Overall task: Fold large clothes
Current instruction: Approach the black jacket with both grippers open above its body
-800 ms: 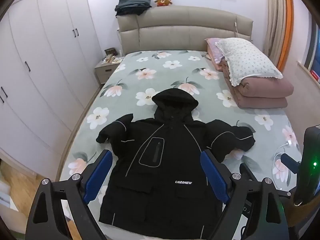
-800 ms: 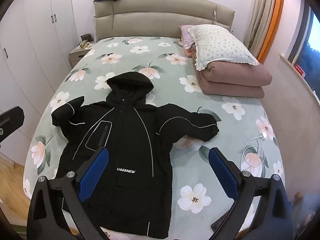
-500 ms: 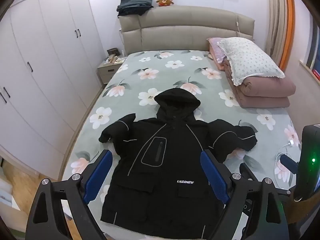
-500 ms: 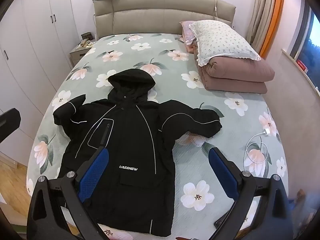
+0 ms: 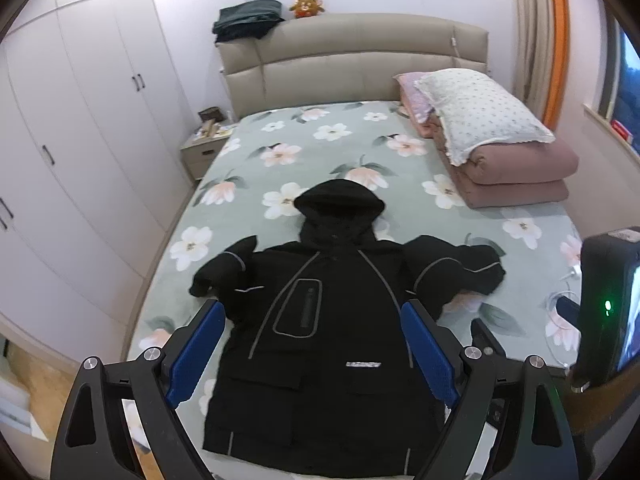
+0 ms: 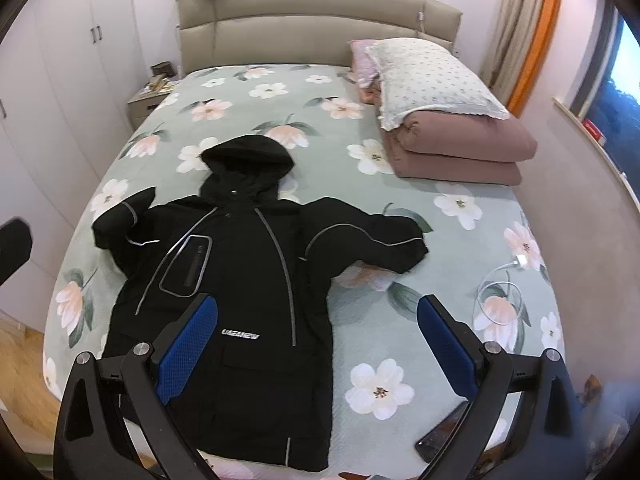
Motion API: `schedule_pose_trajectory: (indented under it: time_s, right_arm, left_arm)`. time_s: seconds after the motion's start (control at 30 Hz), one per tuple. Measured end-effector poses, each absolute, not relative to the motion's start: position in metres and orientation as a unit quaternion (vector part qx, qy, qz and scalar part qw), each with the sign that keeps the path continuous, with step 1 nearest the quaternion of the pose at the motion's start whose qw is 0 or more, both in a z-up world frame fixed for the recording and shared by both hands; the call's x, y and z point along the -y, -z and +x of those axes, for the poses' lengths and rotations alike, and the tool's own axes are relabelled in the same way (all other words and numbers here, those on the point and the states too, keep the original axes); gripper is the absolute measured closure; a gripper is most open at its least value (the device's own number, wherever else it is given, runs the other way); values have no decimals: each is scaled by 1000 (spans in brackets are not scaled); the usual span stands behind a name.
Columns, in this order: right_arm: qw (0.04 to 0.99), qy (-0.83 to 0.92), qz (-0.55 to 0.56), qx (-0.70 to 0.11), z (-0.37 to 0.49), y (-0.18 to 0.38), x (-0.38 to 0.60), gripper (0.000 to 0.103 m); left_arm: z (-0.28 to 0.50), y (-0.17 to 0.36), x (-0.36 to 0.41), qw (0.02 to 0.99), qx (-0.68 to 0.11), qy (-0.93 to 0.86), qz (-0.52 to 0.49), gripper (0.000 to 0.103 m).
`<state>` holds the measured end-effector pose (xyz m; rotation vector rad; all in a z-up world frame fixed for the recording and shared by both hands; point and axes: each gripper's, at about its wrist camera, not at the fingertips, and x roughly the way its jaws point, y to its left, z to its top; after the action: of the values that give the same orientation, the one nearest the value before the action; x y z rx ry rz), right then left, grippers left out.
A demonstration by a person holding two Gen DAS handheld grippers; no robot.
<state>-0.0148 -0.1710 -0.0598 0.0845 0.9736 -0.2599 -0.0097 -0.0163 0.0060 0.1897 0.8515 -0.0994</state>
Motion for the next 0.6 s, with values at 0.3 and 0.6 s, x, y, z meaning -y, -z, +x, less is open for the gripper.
schedule_pose_trajectory:
  time_s: [0.3, 0.6]
  right_arm:
    - [862, 135, 75, -483, -19, 71, 184, 2]
    - [857, 127, 76, -494, -18, 75, 164, 2]
  left_arm:
    - [-9, -8, 27, 899, -418, 75, 108, 13]
    - [-5, -5, 21, 895, -425, 82, 111, 13]
